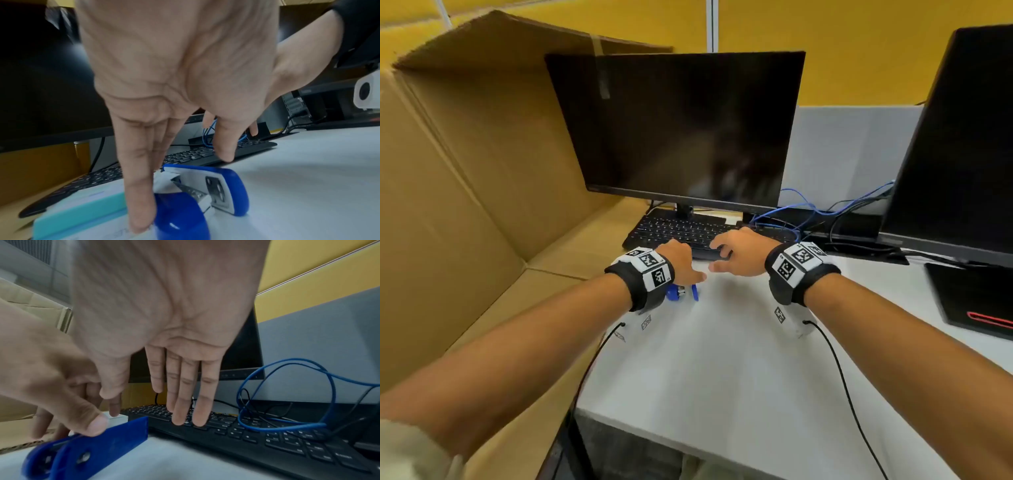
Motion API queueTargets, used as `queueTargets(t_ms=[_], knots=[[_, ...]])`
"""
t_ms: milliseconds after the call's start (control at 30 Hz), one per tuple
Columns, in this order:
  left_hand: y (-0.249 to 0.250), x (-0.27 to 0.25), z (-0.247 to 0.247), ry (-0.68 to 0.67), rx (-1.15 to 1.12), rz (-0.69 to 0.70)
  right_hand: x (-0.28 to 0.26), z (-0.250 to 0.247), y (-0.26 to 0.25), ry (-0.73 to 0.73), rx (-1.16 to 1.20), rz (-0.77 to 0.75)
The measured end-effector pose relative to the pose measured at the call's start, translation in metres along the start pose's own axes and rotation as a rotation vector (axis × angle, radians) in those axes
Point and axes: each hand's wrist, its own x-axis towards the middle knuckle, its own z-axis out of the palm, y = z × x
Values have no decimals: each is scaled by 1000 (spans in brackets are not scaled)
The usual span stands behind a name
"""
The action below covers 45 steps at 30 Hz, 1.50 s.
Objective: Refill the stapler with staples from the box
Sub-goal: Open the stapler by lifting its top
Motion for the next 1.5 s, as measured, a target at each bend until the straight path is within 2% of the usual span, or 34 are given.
queueTargets(t_ms=[200,533,700,800,1033,1267,1433,1500], knots=[[7,5,7,36,32,-42,2,14,9,-56,-29,33],[13,-10,21,37,-126,-22,-15,30,17,-47,21,53],[22,-18,35,82,-59,102,-36,34,22,28,37,83],[25,-19,50,72,-149,153,-47,37,26,63,8,32],[25,-26,49,99,-232,377,-64,40,25,9,-43,-45],[15,-24,49,71,-285,298,-62,45,16,51,-64,-84],[16,-21,49,85,-308,250,-68,37,20,87,117,-51],[15,-20,49,74,-317,277,-73,34,26,117,196,-40]])
